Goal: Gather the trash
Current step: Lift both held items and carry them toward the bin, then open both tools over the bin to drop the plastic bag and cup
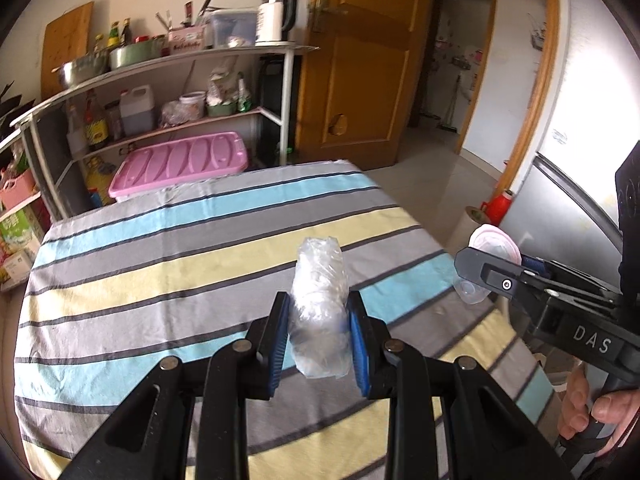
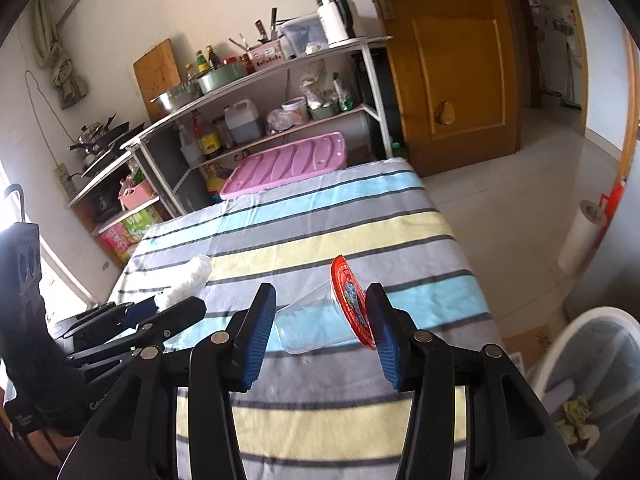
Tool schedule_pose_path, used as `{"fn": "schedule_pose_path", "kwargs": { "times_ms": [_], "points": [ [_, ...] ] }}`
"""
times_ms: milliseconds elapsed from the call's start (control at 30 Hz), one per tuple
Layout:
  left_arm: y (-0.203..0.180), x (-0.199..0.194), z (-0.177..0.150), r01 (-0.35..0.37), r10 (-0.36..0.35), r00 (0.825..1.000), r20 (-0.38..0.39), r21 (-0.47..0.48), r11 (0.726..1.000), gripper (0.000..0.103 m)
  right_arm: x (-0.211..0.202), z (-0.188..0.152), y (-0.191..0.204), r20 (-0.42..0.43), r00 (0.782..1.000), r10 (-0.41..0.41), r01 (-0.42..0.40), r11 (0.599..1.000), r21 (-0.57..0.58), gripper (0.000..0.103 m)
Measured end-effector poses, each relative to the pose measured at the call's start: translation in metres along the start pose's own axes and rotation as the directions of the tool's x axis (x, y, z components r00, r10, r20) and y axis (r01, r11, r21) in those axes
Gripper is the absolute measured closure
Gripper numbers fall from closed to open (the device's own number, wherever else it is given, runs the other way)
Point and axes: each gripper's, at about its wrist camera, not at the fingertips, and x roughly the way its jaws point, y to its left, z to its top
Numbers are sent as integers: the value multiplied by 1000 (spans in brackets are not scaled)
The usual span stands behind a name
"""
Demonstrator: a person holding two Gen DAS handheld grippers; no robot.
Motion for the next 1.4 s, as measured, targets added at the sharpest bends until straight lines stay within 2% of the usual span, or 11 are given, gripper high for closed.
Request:
{"fn": "schedule_pose_path", "kwargs": {
  "times_ms": [500, 900, 1133, 1400],
  "points": [
    [-101, -6, -4, 129, -130, 992, 1, 143, 981, 73, -84, -23, -67, 82, 991, -109, 101, 991, 92, 55],
    [-204, 11, -14, 257, -248, 966, -68, 263, 930, 73, -147, -52, -148, 95, 964, -250, 228, 954, 194, 55],
    [-248, 30, -22, 315, -290, 949, -127, 298, 901, 73, -167, -74, -198, 45, 944, -327, 308, 921, 240, 55],
    [-282, 68, -41, 364, -290, 922, -258, 316, 876, 73, -153, -101, -242, -57, 934, -351, 353, 896, 267, 55]
  ]
}}
